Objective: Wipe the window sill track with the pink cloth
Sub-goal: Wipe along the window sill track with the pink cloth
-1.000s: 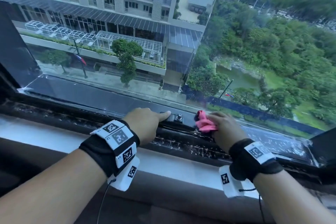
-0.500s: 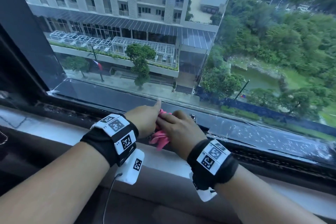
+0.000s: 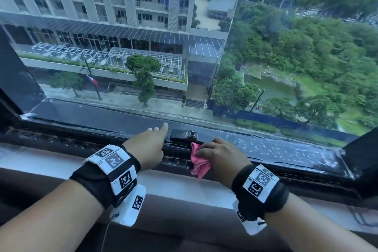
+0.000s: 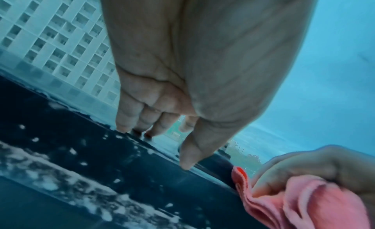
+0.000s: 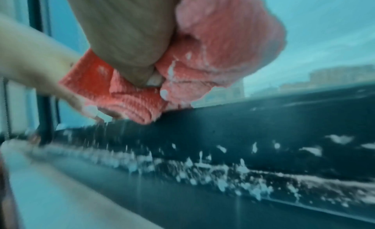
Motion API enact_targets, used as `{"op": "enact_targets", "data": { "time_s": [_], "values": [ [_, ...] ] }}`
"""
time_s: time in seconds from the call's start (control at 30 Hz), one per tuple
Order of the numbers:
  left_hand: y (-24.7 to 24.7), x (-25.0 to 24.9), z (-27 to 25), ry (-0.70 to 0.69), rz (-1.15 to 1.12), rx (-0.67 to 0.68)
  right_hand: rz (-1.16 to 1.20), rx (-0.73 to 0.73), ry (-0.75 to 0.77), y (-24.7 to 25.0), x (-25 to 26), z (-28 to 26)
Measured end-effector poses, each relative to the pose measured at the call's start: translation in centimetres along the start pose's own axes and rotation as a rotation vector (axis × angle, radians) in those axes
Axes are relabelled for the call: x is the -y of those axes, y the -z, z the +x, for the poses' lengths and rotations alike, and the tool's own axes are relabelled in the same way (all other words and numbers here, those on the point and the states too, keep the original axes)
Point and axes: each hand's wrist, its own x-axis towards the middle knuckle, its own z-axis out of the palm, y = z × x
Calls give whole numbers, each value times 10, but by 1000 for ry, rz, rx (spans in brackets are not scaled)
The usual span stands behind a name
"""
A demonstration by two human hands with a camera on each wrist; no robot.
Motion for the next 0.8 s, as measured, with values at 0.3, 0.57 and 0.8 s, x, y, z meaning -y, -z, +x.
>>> {"op": "enact_targets", "data": {
  "time_s": [0.3,0.57,0.8],
  "values": [
    [4,-60,14,-146,171,-64,210,-144,-282,35,-88,-2],
    [-36,-119,4,-189,270,-61,298,-111,-13,-29,-87,-54],
    [-28,-115,4,-173,169,27,414,-239,-157,-1,-104,-44]
  ]
}}
